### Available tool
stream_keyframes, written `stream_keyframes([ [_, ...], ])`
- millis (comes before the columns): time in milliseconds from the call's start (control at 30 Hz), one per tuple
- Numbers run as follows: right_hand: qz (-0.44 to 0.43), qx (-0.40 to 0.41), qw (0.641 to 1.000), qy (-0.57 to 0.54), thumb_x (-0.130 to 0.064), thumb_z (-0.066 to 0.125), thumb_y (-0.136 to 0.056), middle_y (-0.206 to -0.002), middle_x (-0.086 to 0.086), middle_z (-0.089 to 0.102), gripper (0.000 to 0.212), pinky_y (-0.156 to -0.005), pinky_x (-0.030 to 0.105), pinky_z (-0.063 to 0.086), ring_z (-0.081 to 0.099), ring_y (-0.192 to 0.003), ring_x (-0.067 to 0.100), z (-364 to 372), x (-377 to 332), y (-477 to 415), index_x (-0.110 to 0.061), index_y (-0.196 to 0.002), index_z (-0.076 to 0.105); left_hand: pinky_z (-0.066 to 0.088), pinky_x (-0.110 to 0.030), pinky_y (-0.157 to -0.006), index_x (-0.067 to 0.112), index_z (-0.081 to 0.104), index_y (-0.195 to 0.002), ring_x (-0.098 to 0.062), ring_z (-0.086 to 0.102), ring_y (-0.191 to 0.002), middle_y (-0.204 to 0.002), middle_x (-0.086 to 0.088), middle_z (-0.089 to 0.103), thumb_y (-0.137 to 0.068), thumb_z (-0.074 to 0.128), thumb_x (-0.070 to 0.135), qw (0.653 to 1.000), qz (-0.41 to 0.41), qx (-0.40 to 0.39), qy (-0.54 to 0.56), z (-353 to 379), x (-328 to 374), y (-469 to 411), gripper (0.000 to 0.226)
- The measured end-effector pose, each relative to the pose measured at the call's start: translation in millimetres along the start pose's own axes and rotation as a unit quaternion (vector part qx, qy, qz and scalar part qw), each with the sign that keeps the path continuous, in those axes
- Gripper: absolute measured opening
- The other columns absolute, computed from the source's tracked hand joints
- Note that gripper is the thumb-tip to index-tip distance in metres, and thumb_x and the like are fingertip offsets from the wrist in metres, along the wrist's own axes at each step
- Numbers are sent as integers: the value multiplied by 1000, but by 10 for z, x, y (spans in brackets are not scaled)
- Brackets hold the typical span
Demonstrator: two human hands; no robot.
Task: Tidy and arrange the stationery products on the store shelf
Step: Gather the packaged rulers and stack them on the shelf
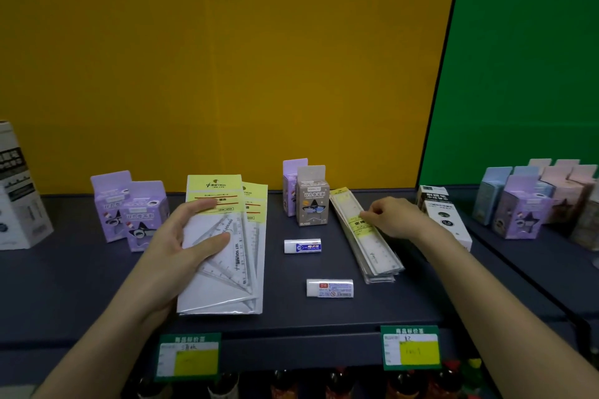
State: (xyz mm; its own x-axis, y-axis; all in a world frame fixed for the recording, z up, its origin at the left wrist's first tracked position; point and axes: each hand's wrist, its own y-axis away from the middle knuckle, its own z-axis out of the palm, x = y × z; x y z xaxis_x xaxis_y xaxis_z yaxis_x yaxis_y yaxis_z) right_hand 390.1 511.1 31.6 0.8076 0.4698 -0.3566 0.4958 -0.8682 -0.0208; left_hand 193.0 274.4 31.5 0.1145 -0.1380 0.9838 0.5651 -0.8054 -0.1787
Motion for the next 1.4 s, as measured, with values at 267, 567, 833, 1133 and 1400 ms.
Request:
stream_keyframes([
  [267, -60, 141, 988, -21, -47, 47, -89, -79, 0, 60, 31, -64, 32, 39, 55, -78, 23, -34, -185, 210, -21, -73, 52, 57, -26, -50, 39, 37, -130, -24, 68, -85, -111, 5, 58, -80, 62, 7, 999, -18, 31, 20, -27, -33, 31, 64],
  [567, -219, -123, 946, -203, -44, 37, -94, -74, -5, 66, 44, -57, 21, 37, 48, -52, 5, 207, -1273, 675, -12, -87, 66, 54, -35, -62, 26, 41, -114, -22, 71, -78, -104, -7, 68, -78, 65, 11, 999, -7, 39, 15, -196, -63, 25, 45],
  [833, -185, -127, 913, -340, -24, 45, -95, -52, -11, 57, 34, -42, 10, 31, 42, -41, 0, 351, -1613, 540, -16, -63, 51, 57, -36, -79, 30, 54, -111, -16, 69, -94, -110, 5, 68, -84, 61, 20, 997, 48, -3, -59, -637, 40, -123, 30],
  [1133, -69, -119, 964, -227, -30, 48, -93, -64, 3, 50, 31, -51, 19, 33, 40, -55, 11, 352, -1643, 77, -12, -68, 54, 53, -29, -63, 28, 55, -94, -14, 69, -76, -98, -2, 71, -86, 58, 19, 996, 44, 17, -79, -1012, 131, -236, 13],
  [1400, -58, -136, 986, -71, -34, 49, -92, -58, 2, 48, 33, -45, 21, 32, 41, -51, 13, 389, -1802, -51, -10, -70, 57, 48, -31, -67, 26, 53, -98, -20, 62, -82, -96, 2, 65, -89, 44, 12, 996, -9, -2, -84, -785, 107, -318, 19],
])
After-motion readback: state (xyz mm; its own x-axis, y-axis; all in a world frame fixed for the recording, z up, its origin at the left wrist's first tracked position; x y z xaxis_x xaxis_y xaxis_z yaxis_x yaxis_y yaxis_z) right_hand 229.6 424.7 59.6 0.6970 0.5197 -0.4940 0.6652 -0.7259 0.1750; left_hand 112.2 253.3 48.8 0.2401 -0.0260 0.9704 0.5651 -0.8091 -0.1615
